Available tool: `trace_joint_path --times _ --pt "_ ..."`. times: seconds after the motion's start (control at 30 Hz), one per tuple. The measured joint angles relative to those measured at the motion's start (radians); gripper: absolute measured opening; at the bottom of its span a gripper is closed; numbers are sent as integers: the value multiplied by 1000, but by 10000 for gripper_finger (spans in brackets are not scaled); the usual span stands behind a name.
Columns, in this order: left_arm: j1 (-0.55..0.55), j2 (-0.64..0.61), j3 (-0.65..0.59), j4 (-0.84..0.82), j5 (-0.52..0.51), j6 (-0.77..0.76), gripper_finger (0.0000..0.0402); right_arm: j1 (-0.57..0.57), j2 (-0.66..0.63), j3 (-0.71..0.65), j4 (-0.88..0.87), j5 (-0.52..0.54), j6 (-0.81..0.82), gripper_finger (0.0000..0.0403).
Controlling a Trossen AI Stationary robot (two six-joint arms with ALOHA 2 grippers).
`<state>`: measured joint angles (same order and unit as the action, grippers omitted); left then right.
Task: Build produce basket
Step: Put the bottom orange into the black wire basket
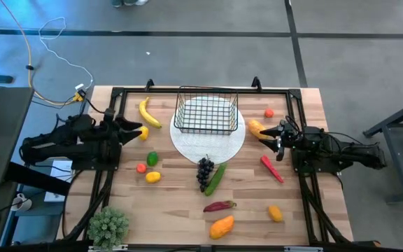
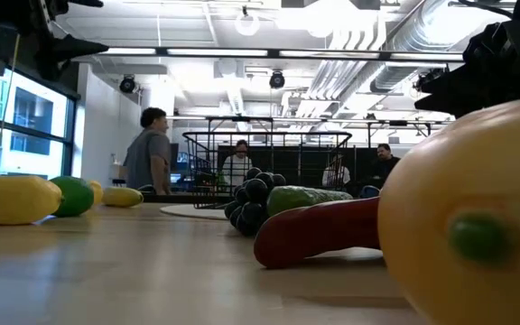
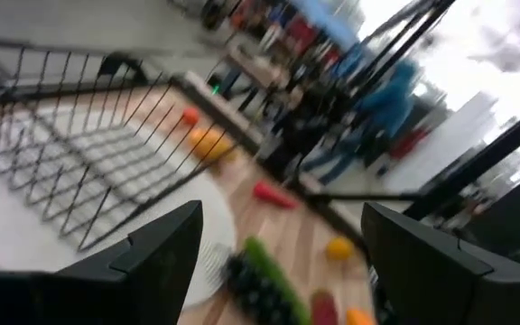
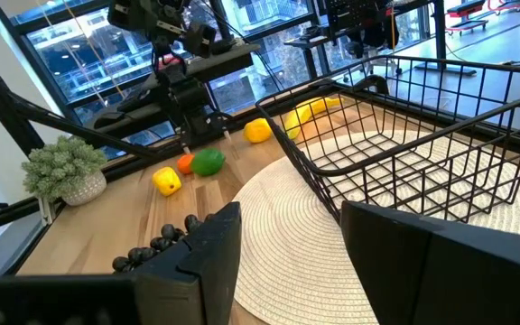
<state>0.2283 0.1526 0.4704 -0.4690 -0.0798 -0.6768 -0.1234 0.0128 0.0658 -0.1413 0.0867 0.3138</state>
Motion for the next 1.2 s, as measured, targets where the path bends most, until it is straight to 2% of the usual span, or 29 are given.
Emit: trace_joint_path --times 0.4,0.63,0.8,0.93,1.2 --pt "0 256 204 -139 109 167 294 0 0 0 0 0 0 173" --pt "0 398 345 -306 127 204 294 0 0 0 0 0 0 173" --pt "0 479 427 -463 179 228 294 0 0 0 0 0 0 173" --pt "-6 521 445 -549 221 244 294 0 0 0 0 0 0 173" --pt "-95 579 446 -630 219 238 294 0 0 0 0 0 0 173"
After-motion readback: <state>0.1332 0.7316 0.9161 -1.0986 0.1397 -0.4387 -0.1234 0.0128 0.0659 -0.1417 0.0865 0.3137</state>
